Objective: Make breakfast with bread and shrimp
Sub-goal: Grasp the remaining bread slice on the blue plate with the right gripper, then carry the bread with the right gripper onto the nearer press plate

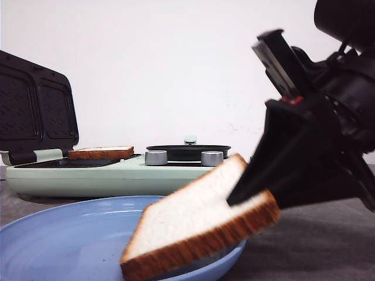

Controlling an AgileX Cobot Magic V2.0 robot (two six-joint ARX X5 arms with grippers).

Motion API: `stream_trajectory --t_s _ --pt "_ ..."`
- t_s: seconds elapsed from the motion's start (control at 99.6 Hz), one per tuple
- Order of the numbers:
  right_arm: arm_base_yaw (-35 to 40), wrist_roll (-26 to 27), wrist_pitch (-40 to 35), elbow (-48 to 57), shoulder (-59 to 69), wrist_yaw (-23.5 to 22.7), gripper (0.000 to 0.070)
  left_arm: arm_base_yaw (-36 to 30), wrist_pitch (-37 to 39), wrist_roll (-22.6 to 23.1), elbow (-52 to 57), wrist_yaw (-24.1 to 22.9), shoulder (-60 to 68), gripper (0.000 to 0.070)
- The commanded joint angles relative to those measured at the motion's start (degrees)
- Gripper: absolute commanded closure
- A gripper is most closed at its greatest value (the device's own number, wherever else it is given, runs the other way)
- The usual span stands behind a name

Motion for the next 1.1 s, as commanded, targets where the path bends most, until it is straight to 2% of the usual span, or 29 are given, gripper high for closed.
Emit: stream_trajectory --t_s 0.0,0.171,0.552,0.672,0.893,1.094 --pt "0.59 1.46 3.26 0.22 -0.28 -0.55 0.0700 0.04 0.48 -0.13 0.24 -0.35 0.22 0.0147" --pt "0.39 4.66 9.99 0.66 -0.52 -0.39 0.0700 0.04 0.50 -0.11 0.24 -2.34 0.20 0.0147" --pt "-1.03 4.39 10.16 11.23 0.17 0.02 0.0700 0.04 0.33 0.20 0.24 -4.87 0.17 0.0147" --pt "-1.31 3.32 7.85 17.81 2.19 -0.35 0.0700 0.04 -1.27 0.44 0.24 -4.85 0.15 0.0147" --pt "-1.31 -3.06 -1.09 33.27 10.91 -0.46 0.0700 0.04 -2.19 0.48 0.24 -5.95 -1.79 0.0147" --pt "-1.29 -4.04 -3.52 44.81 22.12 -1.62 0.0700 0.04 -3.80 0.48 0.24 -7.19 -4.20 0.0147"
